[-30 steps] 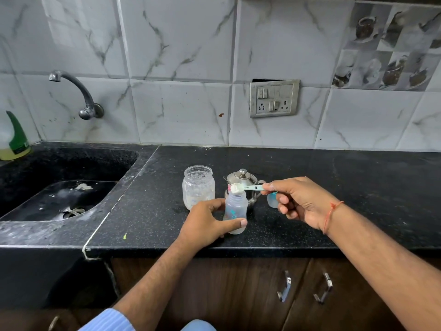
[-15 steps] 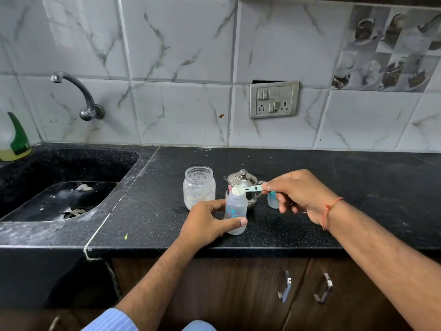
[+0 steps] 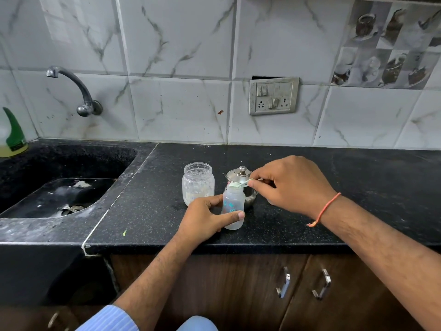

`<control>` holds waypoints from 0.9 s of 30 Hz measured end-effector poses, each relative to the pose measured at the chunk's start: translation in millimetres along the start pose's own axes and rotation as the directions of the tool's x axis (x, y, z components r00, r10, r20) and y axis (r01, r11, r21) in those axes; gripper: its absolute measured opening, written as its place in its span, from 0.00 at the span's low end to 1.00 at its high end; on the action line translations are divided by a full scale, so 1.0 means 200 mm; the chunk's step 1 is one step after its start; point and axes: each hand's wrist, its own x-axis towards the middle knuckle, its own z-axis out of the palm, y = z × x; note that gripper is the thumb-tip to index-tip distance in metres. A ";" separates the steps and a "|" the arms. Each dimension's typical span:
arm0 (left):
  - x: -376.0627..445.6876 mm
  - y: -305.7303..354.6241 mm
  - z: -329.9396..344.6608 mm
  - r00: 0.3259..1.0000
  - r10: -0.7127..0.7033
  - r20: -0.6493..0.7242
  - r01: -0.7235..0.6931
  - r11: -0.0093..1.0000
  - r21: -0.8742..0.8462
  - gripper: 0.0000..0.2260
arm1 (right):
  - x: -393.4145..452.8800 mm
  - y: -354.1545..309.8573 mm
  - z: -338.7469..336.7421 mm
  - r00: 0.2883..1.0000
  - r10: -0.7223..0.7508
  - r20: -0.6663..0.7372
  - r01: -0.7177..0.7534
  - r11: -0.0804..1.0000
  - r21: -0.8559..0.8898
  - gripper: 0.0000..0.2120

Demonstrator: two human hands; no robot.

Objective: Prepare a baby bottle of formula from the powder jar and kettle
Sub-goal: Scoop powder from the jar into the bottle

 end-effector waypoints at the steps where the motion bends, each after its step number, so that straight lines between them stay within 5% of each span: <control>1: 0.00 0.00 0.00 1.000 0.000 -0.005 0.000 1.000 0.003 0.22 | 0.00 0.01 0.01 0.999 -0.047 -0.014 0.047 0.999 -0.027 0.15; 7: 0.00 -0.01 0.00 1.000 0.002 -0.015 -0.002 1.000 0.008 0.22 | -0.03 0.03 0.05 0.988 -0.133 -0.072 0.129 0.990 -0.058 0.16; 27: 0.01 -0.02 0.00 0.999 0.021 -0.027 -0.021 1.000 0.010 0.21 | -0.01 0.03 0.04 1.000 -0.010 -0.017 0.012 0.995 0.095 0.11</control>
